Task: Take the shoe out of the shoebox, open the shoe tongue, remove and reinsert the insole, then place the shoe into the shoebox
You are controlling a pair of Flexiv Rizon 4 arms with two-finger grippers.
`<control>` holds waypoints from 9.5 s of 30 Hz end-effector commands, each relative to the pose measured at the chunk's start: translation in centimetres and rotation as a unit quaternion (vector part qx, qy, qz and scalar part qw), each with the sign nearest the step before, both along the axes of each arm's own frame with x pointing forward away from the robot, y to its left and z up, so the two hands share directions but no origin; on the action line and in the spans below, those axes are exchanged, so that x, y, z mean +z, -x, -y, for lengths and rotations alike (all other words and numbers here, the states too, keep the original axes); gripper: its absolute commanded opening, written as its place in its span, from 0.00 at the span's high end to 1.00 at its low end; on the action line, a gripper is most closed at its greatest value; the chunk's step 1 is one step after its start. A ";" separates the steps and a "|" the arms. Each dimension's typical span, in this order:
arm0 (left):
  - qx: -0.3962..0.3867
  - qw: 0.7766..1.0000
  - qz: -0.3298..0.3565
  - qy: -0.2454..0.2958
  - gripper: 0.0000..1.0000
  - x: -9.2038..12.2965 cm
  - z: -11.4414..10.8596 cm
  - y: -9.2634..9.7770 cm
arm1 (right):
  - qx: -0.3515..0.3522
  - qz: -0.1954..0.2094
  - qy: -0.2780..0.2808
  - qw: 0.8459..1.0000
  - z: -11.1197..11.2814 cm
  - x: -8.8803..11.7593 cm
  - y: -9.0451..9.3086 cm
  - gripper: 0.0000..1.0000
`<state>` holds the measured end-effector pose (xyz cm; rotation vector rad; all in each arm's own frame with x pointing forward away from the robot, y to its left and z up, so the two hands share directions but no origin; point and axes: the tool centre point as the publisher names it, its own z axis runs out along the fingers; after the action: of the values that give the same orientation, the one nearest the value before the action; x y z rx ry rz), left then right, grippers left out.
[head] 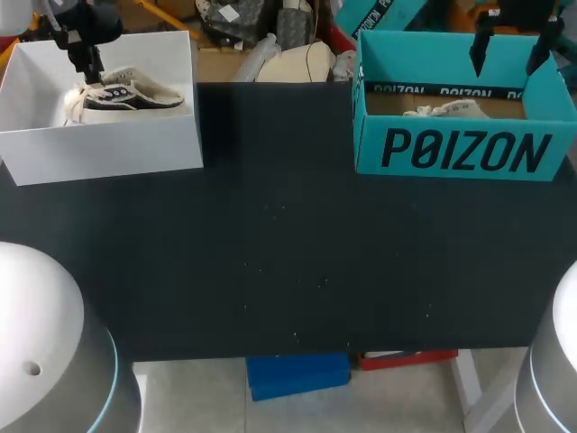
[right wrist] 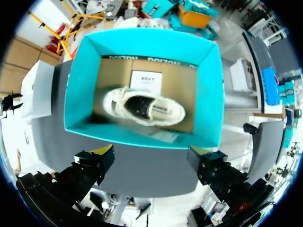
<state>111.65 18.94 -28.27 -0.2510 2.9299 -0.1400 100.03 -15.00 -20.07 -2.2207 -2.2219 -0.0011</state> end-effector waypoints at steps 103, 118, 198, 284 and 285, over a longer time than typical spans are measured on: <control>-0.030 0.984 0.167 -0.056 1.00 16.8 21.3 23.7 | 0.000 0.000 0.000 1.000 0.0 0.0 0.0 0.00; -0.073 0.989 0.116 -0.063 1.00 7.3 30.2 32.3 | 0.000 0.000 0.000 1.000 0.0 0.0 0.0 0.00; -0.175 0.942 0.004 0.285 0.00 3.8 24.6 33.4 | 0.000 0.000 0.000 1.000 0.0 0.0 0.0 0.00; -0.186 0.928 -0.019 0.322 0.00 3.6 23.2 33.4 | 0.647 0.080 -0.082 0.754 -29.9 1.2 21.2 0.00; -0.186 0.928 -0.019 0.322 0.00 3.6 23.2 33.4 | 0.647 0.080 -0.082 0.754 -29.9 1.2 21.2 0.00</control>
<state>78.34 -4.24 -24.58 0.2242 2.8341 -1.1678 78.61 15.17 -18.35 -0.4236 -3.1177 -0.3117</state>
